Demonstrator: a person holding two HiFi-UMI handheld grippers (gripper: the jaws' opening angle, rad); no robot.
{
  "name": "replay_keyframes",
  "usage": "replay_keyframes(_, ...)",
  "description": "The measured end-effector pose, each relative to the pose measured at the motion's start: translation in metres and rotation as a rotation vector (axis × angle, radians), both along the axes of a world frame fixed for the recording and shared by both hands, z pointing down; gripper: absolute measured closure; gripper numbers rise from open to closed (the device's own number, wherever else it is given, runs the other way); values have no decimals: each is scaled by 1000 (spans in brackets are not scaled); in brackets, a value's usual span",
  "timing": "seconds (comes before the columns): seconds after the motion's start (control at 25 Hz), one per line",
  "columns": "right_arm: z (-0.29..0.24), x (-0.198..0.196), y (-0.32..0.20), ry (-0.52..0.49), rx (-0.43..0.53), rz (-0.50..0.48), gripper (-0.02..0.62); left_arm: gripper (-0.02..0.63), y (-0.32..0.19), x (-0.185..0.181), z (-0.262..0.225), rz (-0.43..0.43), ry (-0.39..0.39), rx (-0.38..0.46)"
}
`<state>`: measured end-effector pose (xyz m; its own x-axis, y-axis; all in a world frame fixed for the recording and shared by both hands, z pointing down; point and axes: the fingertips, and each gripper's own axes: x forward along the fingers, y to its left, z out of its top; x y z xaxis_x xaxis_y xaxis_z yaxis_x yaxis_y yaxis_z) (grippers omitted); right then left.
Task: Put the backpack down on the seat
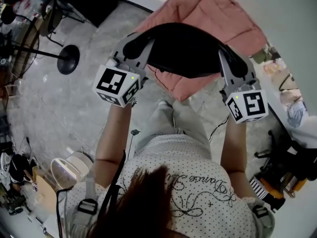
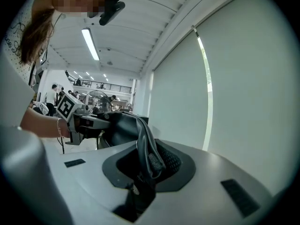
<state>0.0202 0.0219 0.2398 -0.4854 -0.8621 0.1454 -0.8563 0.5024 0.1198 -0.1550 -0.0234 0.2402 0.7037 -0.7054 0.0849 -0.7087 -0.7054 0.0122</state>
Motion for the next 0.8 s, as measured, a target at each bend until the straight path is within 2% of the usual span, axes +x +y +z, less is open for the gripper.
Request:
replay_keyframes(0.4, 20, 38, -43, -8, -40, -9, 531, 584, -38, 37, 22, -19, -21, -54)
replay_keyframes(0.8, 32, 73, -98, -37, -62, -70, 529, 584, -85, 70, 32, -69, -48, -70)
